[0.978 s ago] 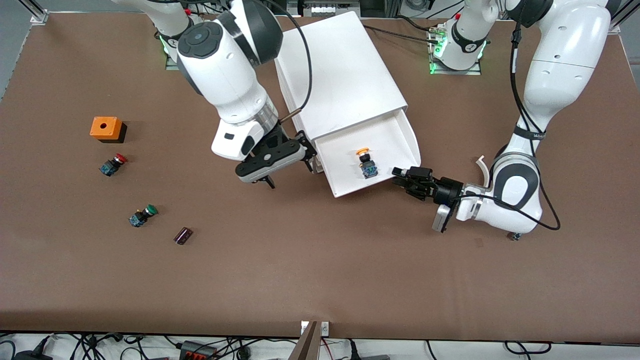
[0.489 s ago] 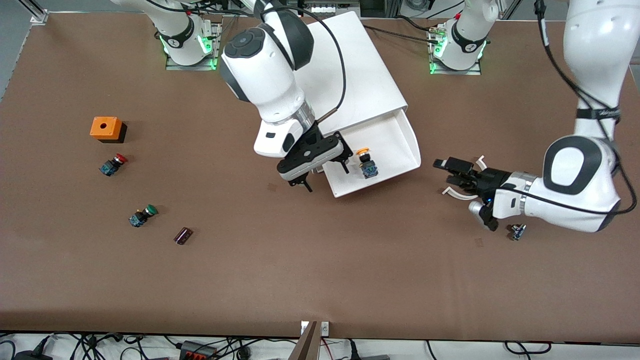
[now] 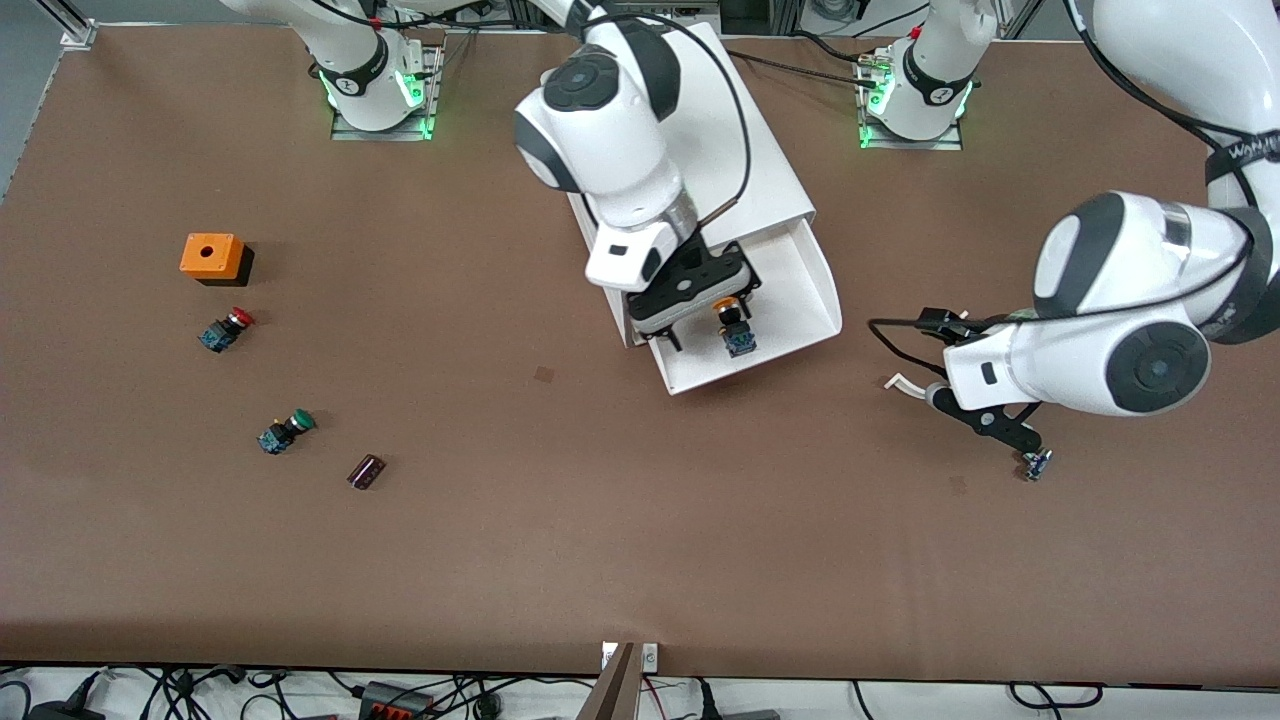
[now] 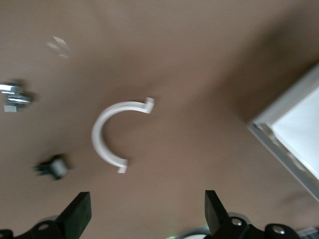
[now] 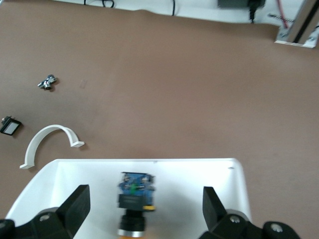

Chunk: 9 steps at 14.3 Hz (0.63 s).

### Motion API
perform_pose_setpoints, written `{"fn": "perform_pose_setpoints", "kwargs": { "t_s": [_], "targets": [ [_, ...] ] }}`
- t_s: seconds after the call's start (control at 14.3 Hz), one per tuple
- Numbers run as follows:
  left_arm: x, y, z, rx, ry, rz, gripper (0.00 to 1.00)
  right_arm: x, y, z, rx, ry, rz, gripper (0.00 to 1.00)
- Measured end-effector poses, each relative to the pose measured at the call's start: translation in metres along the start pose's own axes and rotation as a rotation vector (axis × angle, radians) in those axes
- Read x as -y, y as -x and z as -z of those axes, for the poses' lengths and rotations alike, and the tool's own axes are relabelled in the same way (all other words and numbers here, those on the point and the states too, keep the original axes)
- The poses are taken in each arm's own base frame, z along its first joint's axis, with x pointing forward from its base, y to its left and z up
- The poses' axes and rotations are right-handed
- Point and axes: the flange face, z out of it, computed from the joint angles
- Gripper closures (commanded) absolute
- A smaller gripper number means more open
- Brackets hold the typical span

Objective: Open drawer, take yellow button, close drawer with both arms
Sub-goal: 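Grasp the orange-based button inside the drawer with the right gripper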

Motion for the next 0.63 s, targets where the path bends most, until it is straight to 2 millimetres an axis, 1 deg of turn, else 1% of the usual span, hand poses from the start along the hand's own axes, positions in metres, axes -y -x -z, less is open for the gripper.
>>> {"fn": "perform_pose_setpoints", "kwargs": {
  "t_s": [0.07,0.14,0.21,0.28,0.35,0.42,0.49,0.63],
  "targets": [
    [0.005,0.003,0.020,-0.043,-0.031,0.016,0.00,0.006,0.002,-0.008,0.001,-0.003,0.001,0.00],
    [0.017,0.008,0.038,-0.087,-0.046,0.038,0.00,0.008,0.003,-0.014,0.002,-0.003,0.000,0.00],
    [0.031,0.014,0.049,-0.119,-0.051,0.061,0.00,0.008,0.003,-0.019,0.003,-0.002,-0.001,0.00],
    [0.044,0.018,0.054,-0.134,-0.050,0.082,0.00,0.007,0.004,-0.024,0.006,0.001,-0.001,0.00],
    [0.054,0.021,0.054,-0.138,-0.047,0.097,0.00,0.007,0.006,-0.028,0.011,0.003,0.000,0.01],
    [0.059,0.022,0.053,-0.137,-0.045,0.107,0.00,0.008,0.009,-0.033,0.017,0.004,0.003,0.04],
    [0.059,0.020,0.050,-0.134,-0.043,0.116,0.00,0.010,0.012,-0.038,0.025,0.006,0.007,0.05],
    [0.057,0.016,0.046,-0.129,-0.041,0.127,0.00,0.012,0.017,-0.046,0.035,0.010,0.010,0.10]
  ]
}}
